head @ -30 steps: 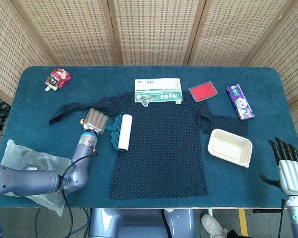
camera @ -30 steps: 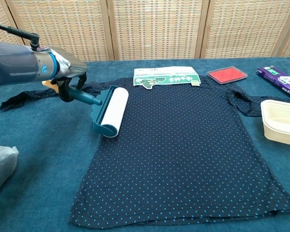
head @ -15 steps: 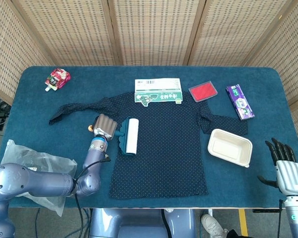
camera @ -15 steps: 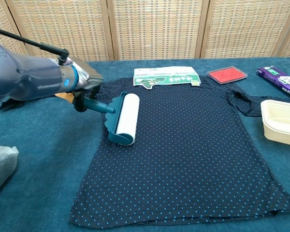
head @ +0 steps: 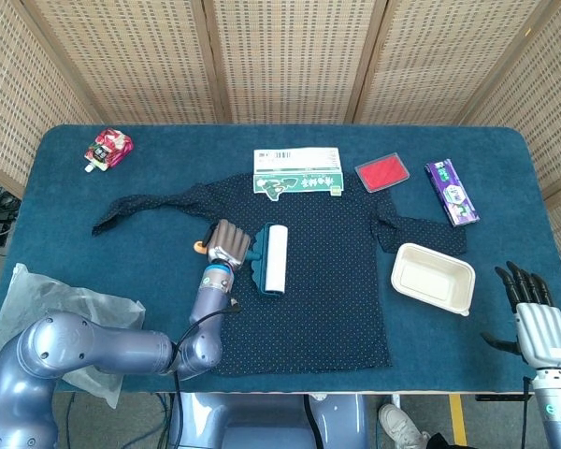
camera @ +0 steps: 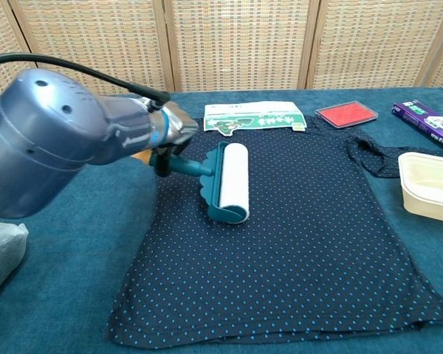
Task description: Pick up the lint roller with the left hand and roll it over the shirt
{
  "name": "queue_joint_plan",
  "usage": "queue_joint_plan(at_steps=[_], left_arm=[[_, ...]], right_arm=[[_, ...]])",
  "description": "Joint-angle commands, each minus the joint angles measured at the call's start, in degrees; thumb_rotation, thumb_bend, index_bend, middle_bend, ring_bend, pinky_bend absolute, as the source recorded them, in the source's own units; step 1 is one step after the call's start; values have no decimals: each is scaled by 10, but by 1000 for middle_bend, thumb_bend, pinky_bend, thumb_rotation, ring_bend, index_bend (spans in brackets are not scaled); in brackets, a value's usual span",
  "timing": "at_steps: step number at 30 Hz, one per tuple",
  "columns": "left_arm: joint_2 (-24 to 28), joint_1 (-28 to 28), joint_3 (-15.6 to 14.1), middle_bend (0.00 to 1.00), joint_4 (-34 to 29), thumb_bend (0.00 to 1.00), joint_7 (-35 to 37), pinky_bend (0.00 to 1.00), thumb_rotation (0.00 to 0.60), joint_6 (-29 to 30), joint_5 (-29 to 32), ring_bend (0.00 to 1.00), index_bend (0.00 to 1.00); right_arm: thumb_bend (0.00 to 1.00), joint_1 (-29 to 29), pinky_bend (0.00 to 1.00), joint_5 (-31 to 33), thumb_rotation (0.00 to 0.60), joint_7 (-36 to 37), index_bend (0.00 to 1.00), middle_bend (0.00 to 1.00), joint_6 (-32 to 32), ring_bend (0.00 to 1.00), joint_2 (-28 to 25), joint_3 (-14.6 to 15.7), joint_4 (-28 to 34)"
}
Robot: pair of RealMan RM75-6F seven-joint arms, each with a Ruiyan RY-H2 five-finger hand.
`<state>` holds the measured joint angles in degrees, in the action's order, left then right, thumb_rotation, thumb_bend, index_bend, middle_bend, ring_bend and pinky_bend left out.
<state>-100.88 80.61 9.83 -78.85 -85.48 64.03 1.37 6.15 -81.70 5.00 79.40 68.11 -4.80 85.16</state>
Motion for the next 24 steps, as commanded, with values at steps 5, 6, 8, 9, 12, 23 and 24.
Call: queue_joint_plan(at_steps=[5, 6, 8, 9, 12, 23, 24], left_arm=[[-44, 20, 20, 919, 42, 851, -21, 677, 600, -8, 9, 715, 972], [-46, 20, 20, 919, 45, 851, -21, 677, 600, -8, 5, 715, 972], [-48, 18, 19, 919, 46, 852, -21, 677, 600, -8, 0, 715, 972], [-47, 15, 19, 918, 44, 851, -21, 677, 600, -7, -1, 715, 972], [-36, 6, 14, 919, 32, 851, -20, 677, 600, -1, -6, 715, 972], [56, -55, -34, 918, -62, 851, 13, 677, 600, 13, -47, 715, 972], [63, -60, -38, 918, -69, 851, 17, 677, 600, 14, -50, 715, 972]], right_arm=[[150, -1, 0, 0, 600, 4, 0, 0, 2, 0, -1, -1, -2], [150, -1, 0, 1, 600, 4, 0, 0, 2, 0, -1, -1, -2], [151, -2, 0, 1, 600, 4, 0, 0, 3, 0, -2, -1, -2], [151, -2, 0, 1, 600, 4, 0, 0, 3, 0, -2, -1, -2], [150, -3, 0, 1, 600, 2, 0, 0, 5, 0, -2, -1, -1], [150, -4, 0, -9, 600, -13, 0, 0, 11, 0, -1, 5, 9], [150, -4, 0, -9, 600, -14, 0, 0, 11, 0, -1, 5, 10]])
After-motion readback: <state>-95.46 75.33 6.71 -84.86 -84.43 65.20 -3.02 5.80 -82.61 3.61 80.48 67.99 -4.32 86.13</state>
